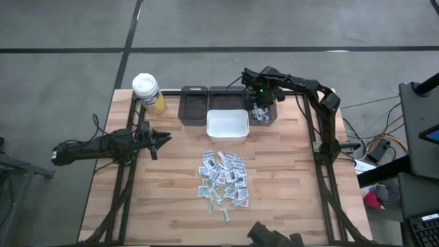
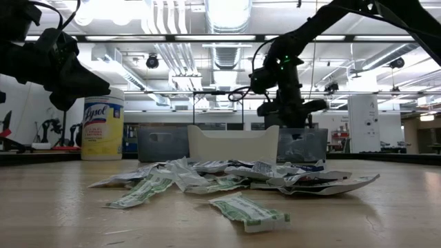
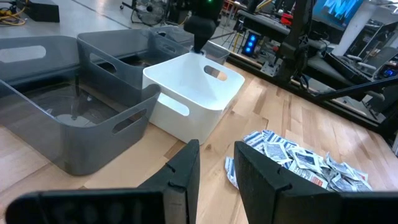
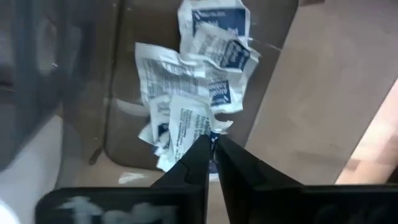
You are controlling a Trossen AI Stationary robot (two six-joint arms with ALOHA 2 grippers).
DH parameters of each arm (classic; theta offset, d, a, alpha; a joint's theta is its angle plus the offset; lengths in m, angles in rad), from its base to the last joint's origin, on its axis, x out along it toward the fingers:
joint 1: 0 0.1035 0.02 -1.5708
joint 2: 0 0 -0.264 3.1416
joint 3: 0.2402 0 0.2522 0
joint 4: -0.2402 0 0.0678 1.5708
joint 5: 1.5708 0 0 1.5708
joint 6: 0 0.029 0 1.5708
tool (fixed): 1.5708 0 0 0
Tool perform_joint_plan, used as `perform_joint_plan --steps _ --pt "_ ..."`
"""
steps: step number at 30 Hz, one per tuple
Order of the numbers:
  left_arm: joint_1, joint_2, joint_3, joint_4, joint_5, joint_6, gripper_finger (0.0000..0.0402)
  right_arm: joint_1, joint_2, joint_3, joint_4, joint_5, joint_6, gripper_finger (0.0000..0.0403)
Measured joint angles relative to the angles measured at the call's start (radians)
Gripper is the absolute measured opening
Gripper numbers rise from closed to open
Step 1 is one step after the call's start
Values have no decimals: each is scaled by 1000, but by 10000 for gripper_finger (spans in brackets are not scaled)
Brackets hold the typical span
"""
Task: Pick & Place First Aid Supplies
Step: Put the blue alcohol pad into the right black bin
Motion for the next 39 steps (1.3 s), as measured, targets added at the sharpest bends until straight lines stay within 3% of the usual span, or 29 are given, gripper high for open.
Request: perform_joint_plan --steps 8,15,23,39 --pt "0 0 0 0 0 0 94 0 0 3 52 8 -36 136" --pt "0 0 0 0 0 0 94 17 -29 58 -73 7 -39 212" --pt "0 0 0 0 0 0 94 139 -128 65 -192 1 -21 219" --pt "0 0 0 0 0 0 94 584 -190 64 -210 -4 238 182"
